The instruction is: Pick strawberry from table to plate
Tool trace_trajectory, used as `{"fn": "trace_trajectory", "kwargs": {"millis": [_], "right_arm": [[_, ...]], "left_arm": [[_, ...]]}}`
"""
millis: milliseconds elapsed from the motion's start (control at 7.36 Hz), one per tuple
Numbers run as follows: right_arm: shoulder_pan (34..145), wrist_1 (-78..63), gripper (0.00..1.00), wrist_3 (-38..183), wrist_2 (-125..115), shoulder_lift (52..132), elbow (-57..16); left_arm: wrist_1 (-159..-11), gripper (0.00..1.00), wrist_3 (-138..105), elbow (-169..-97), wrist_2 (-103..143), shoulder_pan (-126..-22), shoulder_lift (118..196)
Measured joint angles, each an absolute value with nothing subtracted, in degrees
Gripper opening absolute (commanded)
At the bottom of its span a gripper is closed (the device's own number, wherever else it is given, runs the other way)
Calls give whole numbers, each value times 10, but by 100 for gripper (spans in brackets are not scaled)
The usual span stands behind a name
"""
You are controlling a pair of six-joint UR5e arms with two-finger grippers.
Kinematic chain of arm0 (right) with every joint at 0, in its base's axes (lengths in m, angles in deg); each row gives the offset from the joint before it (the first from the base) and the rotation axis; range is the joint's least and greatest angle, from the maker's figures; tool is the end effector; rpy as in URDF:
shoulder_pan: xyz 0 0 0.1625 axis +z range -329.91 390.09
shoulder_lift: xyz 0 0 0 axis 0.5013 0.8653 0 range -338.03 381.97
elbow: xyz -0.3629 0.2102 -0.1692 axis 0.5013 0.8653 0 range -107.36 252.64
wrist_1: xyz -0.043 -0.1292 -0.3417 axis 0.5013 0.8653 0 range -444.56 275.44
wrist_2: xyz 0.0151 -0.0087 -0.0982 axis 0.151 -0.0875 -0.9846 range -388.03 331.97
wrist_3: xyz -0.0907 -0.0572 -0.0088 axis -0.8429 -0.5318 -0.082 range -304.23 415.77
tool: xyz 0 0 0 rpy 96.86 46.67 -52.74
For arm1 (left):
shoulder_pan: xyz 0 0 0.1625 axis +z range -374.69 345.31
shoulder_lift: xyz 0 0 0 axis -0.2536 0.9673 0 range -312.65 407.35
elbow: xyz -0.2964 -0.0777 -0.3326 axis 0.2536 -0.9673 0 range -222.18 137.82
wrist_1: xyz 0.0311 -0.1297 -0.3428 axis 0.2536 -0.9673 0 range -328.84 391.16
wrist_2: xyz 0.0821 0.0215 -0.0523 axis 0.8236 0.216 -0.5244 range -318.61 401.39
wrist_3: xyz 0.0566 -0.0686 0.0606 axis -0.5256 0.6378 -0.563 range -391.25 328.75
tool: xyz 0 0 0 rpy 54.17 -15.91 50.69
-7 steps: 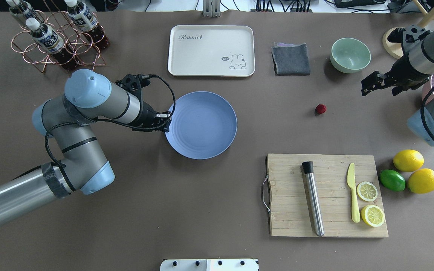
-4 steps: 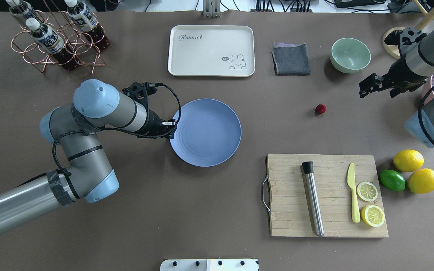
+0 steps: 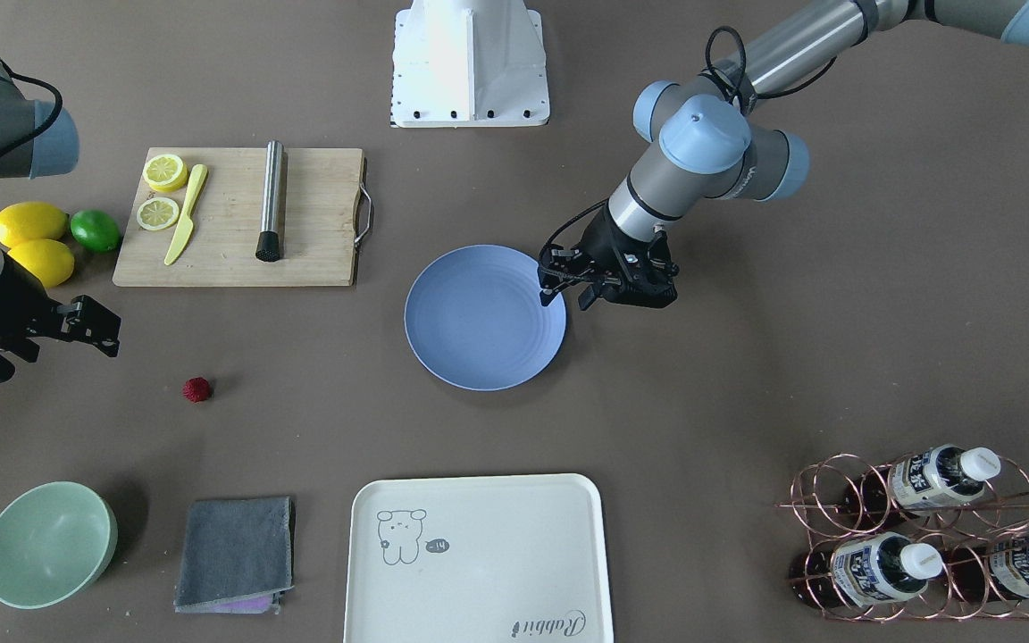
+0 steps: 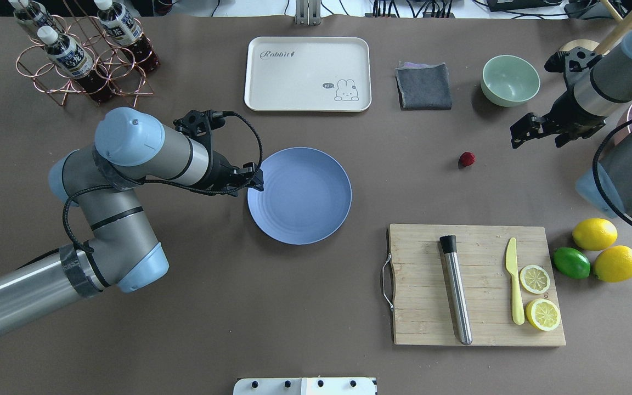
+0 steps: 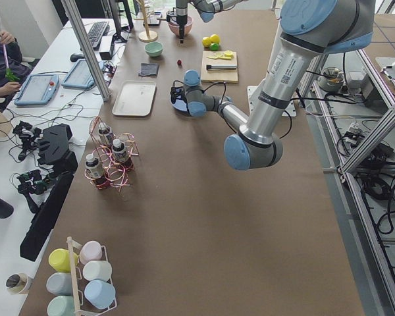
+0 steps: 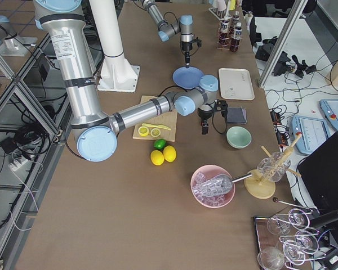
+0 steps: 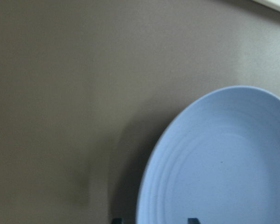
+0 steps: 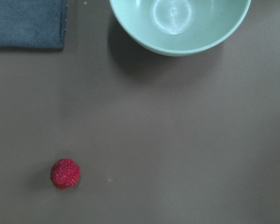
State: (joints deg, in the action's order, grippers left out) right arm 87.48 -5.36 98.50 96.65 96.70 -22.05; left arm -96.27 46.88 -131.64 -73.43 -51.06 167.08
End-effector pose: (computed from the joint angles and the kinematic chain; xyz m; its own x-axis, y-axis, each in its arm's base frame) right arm -0.2476 -0.5209 0.5067 0.7079 -0.0144 0.7062 -0.0234 0.9988 0.0438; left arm 0.4733 -0.4581 0.3352 0.3597 -0.0329 -0.9325 0.1574 0.9872 0.0259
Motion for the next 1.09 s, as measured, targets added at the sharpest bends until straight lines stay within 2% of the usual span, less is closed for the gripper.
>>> {"fn": "trace_trajectory", "kwargs": {"millis": [407,815,1086], "right_arm": [[810,-53,94,1067,922,919,-182],[781,-58,94,1088,899,896,-154],[779,-60,94,1088,897,888,-143]], "left_arm": [[-961,98,391,-1372,-820,-611,1603],[-957,98,181,-1378,-953,-788,1486],[-877,98,-3,-1372,-981,-890,1420]]}}
